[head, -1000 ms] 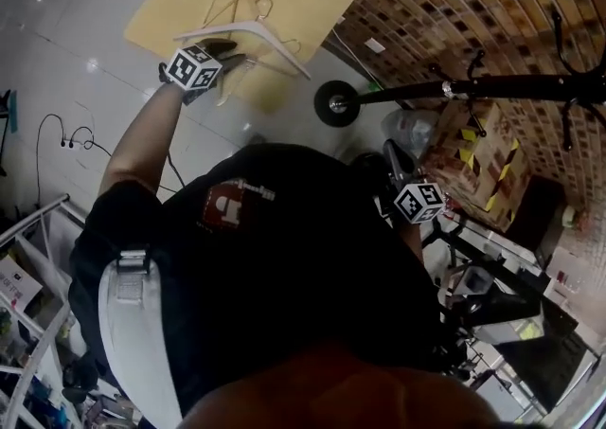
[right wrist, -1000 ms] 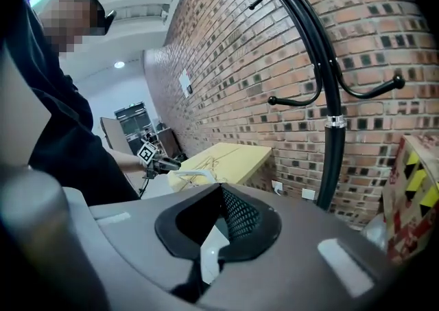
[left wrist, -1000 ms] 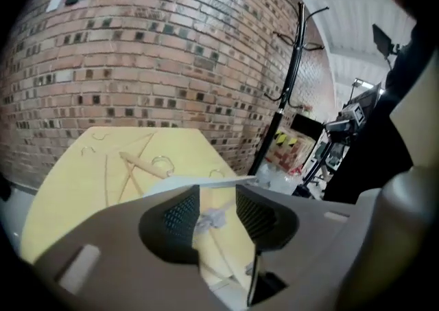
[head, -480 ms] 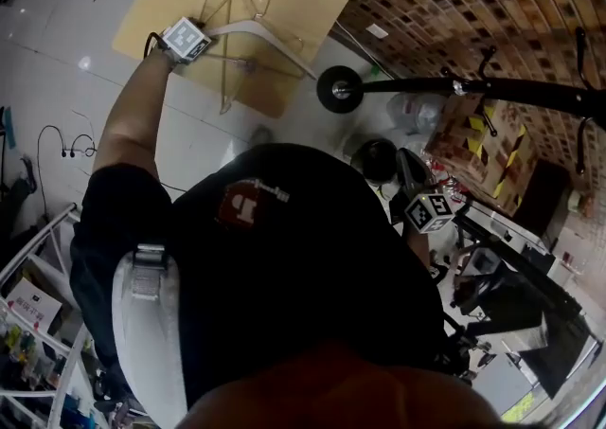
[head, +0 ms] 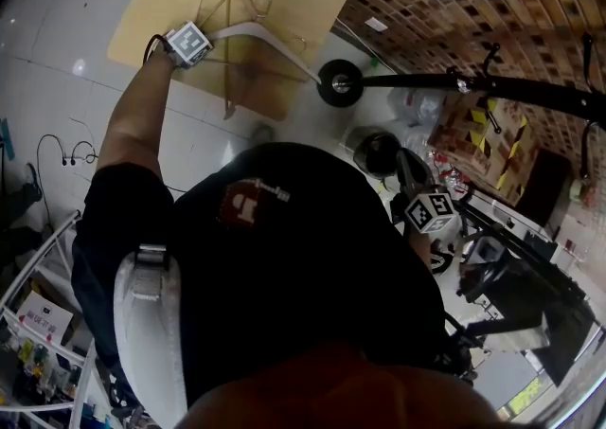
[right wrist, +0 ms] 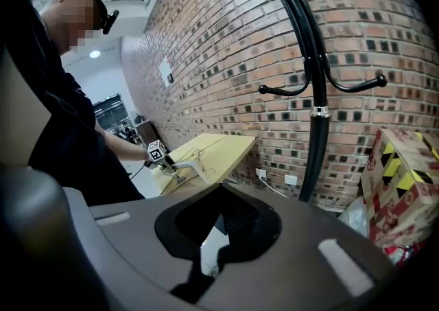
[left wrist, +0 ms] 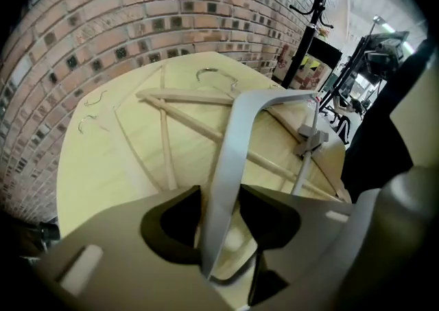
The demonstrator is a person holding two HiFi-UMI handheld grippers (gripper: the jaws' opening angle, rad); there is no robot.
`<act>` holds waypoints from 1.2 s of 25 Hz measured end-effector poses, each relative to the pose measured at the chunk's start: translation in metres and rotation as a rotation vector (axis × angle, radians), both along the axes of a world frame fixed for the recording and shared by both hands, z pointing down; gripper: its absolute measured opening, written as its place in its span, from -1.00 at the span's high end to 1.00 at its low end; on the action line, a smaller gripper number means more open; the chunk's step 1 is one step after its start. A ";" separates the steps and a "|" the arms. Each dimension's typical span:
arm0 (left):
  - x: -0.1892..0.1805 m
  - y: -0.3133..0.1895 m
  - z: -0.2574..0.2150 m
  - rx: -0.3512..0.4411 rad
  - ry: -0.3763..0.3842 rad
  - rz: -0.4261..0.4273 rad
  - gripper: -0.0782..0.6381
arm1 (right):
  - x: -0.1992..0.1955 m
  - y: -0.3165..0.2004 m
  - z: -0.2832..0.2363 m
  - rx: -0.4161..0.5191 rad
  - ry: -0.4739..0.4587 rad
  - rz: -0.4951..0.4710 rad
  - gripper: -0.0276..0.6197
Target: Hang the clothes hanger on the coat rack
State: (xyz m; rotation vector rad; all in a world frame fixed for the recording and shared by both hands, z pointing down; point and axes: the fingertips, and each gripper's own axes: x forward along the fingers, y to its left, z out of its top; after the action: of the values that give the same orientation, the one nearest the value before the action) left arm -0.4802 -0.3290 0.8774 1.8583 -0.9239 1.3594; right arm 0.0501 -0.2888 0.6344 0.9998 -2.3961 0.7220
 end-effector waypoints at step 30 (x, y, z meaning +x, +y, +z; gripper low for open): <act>0.044 -0.015 -0.188 0.527 0.265 -0.054 0.50 | -0.051 -0.026 -0.003 0.064 -0.046 -0.124 0.87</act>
State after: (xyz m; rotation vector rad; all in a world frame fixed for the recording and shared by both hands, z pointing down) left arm -0.4366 -0.3438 0.6894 2.3096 -1.2618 0.8541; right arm -0.0008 -0.3149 0.6310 0.8587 -2.5099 0.6339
